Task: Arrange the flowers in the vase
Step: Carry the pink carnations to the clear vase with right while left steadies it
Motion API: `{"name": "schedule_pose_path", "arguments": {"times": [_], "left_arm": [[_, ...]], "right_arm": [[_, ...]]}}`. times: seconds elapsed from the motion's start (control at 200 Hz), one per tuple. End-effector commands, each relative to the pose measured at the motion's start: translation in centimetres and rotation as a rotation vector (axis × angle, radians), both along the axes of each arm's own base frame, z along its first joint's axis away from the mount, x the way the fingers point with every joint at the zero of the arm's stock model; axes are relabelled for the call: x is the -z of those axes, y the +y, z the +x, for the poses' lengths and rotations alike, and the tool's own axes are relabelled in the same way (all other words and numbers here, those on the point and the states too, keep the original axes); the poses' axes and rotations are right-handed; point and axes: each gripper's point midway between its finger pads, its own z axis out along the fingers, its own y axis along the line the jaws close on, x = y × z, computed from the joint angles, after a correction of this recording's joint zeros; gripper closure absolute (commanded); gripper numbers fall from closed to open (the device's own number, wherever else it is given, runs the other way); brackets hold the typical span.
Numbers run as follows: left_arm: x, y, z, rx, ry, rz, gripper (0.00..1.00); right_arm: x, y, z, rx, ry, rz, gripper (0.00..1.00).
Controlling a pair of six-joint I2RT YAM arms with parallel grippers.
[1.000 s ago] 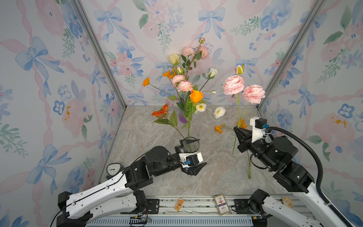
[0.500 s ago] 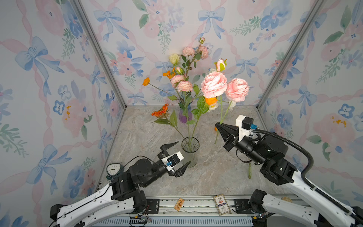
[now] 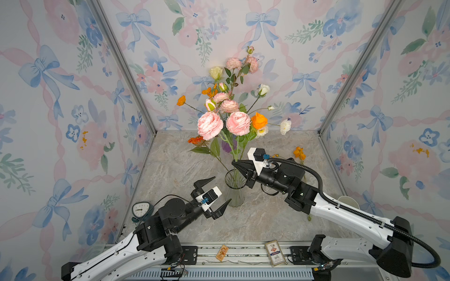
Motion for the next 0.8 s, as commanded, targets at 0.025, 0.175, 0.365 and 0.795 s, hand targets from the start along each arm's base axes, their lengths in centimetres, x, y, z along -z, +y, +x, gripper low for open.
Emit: {"name": "schedule_pose_path", "arguments": {"times": [0.025,0.175,0.365,0.795], "left_arm": [[0.9,-1.4,-0.2,0.068,0.057,0.005,0.02],[1.2,-1.6,0.0,0.079,0.071,0.009,0.02],[1.2,-1.6,0.2,0.079,0.073,0.009,0.02],[1.5,-1.7,0.4,0.075,0.080,0.016,0.02]], "right_arm": [[0.8,1.2,-0.2,-0.033,-0.018,0.006,1.00],[3.1,2.0,0.2,-0.042,-0.011,-0.049,1.00],[6.2,3.1,-0.3,-0.113,-0.013,-0.170,1.00],[10.8,2.6,0.0,-0.109,0.024,-0.278,1.00]]}}
